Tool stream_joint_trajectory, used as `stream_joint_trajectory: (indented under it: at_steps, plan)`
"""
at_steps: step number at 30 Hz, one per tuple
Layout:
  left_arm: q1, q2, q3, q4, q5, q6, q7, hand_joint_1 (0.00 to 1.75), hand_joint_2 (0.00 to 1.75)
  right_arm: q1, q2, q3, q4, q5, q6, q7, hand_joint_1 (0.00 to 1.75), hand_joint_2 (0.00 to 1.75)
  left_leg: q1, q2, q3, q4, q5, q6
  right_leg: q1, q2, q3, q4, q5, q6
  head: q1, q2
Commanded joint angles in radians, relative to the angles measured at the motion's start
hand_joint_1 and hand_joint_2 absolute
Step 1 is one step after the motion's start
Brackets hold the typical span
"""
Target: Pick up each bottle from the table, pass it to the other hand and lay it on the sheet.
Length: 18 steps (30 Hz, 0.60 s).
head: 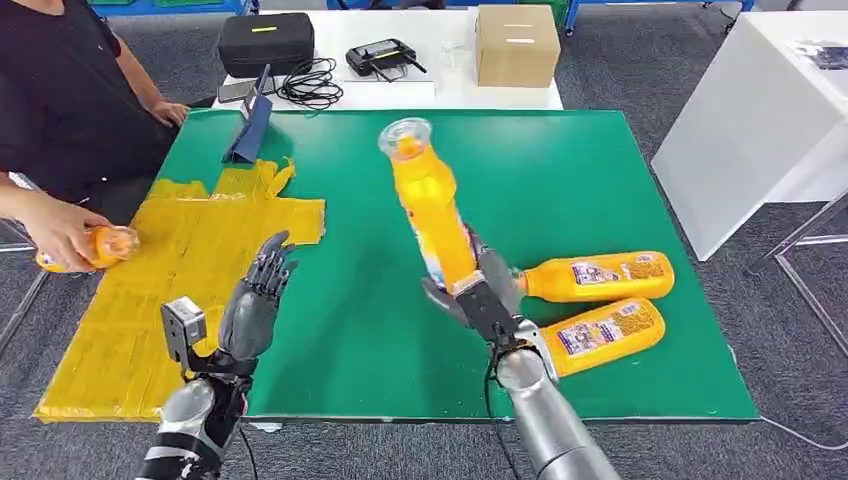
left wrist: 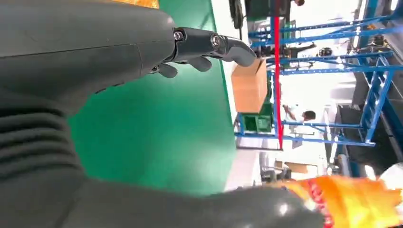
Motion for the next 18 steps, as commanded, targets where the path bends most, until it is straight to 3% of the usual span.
stream_joint_trajectory:
  at_steps: [1, 3, 10, 18]
  plan:
    - [0.026, -0.013, -0.018, -0.043, 0.013, -0.002, 0.013, 0.00, 1.75, 0.017, -0.016, 0.140, -0.115, -0.014, -0.010, 0.012, 1.75, 1.75, 0.001, 0.000, 0.000, -0.001, 0.000, 0.000, 0.002, -0.001, 0.001, -0.002, 0.001, 0.000, 0.000, 0.000]
    - [0.027, -0.018, -0.017, -0.040, 0.026, -0.009, 0.020, 0.00, 1.75, 0.013, -0.020, 0.164, -0.109, -0.002, 0.009, 0.009, 1.75, 1.75, 0.001, -0.003, -0.001, -0.001, 0.001, 0.000, 0.003, -0.002, 0.001, -0.003, 0.001, 0.000, 0.000, 0.000]
    - [0.097, -0.029, -0.100, -0.137, 0.059, -0.045, 0.026, 0.00, 1.75, 0.010, 0.047, 0.459, 0.063, 0.137, 0.071, 0.088, 1.75, 1.75, 0.001, 0.002, 0.002, -0.001, -0.001, 0.000, 0.002, 0.002, 0.001, -0.002, 0.000, -0.001, 0.000, 0.000]
    - [0.086, -0.027, -0.103, -0.137, 0.125, -0.064, 0.029, 0.00, 1.75, 0.012, 0.090, 0.595, 0.316, 0.190, 0.094, 0.112, 1.75, 1.75, 0.004, 0.001, 0.001, -0.003, 0.001, 0.000, 0.004, 0.001, 0.002, -0.004, 0.001, 0.000, 0.001, 0.000]
